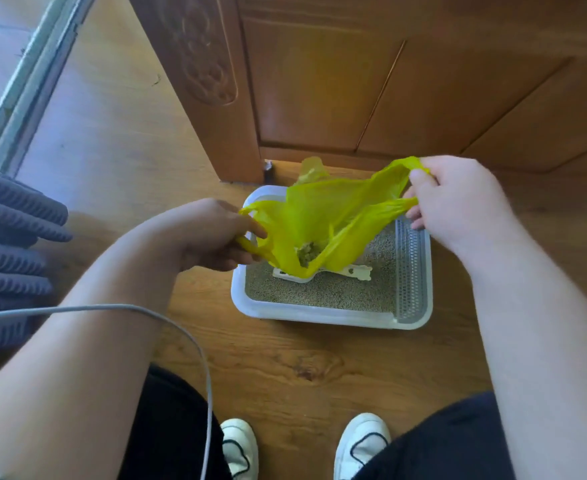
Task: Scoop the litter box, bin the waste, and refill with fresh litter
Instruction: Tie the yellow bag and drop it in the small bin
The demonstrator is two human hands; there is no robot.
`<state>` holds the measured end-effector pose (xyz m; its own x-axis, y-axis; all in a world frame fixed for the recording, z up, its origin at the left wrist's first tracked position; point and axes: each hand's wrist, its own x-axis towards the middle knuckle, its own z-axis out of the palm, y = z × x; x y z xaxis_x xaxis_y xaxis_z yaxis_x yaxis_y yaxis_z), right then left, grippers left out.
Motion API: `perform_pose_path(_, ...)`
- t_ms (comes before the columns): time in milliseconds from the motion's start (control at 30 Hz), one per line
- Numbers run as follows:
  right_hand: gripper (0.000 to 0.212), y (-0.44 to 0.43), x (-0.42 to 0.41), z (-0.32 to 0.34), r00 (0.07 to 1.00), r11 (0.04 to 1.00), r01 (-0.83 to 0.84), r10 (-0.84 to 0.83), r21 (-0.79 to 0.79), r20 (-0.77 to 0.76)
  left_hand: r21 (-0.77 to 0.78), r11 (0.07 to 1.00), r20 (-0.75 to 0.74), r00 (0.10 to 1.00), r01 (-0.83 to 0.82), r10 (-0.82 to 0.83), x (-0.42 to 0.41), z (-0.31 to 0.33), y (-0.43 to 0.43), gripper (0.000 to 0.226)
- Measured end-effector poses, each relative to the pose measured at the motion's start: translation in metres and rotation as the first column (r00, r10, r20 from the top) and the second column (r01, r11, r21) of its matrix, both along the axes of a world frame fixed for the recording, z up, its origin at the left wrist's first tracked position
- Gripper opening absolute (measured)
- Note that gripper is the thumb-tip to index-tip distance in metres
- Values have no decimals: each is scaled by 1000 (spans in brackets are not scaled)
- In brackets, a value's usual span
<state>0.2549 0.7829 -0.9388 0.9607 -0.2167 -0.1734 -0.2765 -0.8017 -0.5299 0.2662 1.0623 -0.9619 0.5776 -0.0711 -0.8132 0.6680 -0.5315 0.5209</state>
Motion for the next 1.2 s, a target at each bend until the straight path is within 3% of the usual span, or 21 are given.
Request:
perform_pose_path(100,23,8,-3,1,997,999,-35,33,25,63,-249,951,-16,982,-184,186,5,5,-6,22)
perform_pose_path(233,31,3,-12,6,992,996,-37,26,84,126,-362,875,-56,944,-322,325,10,15,-5,23)
perform_pose_path(367,33,6,-15,14,974,989,-32,-2,148,225,-220,934,76,950,-282,304,12,10,-9,13)
perform_pose_path(500,32,9,-18,20,950,982,-87,31,169,310,179,964,259,955,-197,148,16,-1,-1,18)
perform_pose_path(533,32,8,-19,19,945,986,-96,48,133,325,201,957,299,943,-210,144,19,-3,4,18)
perform_pose_path(600,33,3,-18,16,943,992,-92,61,80,327,-3,934,291,894,-356,342,21,-3,9,35)
perform_pose_path(667,33,0,-17,18,981,990,-78,57,113,184,-290,833,220,815,-470,536,21,1,5,41)
perform_pose_path(700,32,1,-17,20,994,983,-104,101,152,27,-401,784,203,789,-473,580,21,3,0,37)
perform_pose_path(767,30,11,-21,27,906,934,-203,293,294,-305,-539,730,203,777,-420,596,21,4,-10,28)
perform_pose_path(800,28,17,-23,30,852,895,-230,375,381,-366,-575,726,209,789,-378,577,20,6,-16,26)
perform_pose_path(867,26,28,-26,34,840,817,-233,442,527,-314,-624,734,235,831,-268,504,16,6,-28,25)
perform_pose_path(967,26,35,-26,36,908,689,-168,387,705,-162,-705,700,219,902,-118,372,4,8,-53,25)
perform_pose_path(1067,25,33,-20,31,960,601,-161,278,783,-16,-617,786,323,917,18,232,-4,1,-71,23)
perform_pose_path(1133,26,28,-17,25,972,656,-213,217,724,90,-606,795,321,924,33,206,-5,0,-74,19)
perform_pose_path(1200,25,21,-14,15,970,811,-241,176,533,171,-634,773,299,933,37,201,-4,2,-73,20)
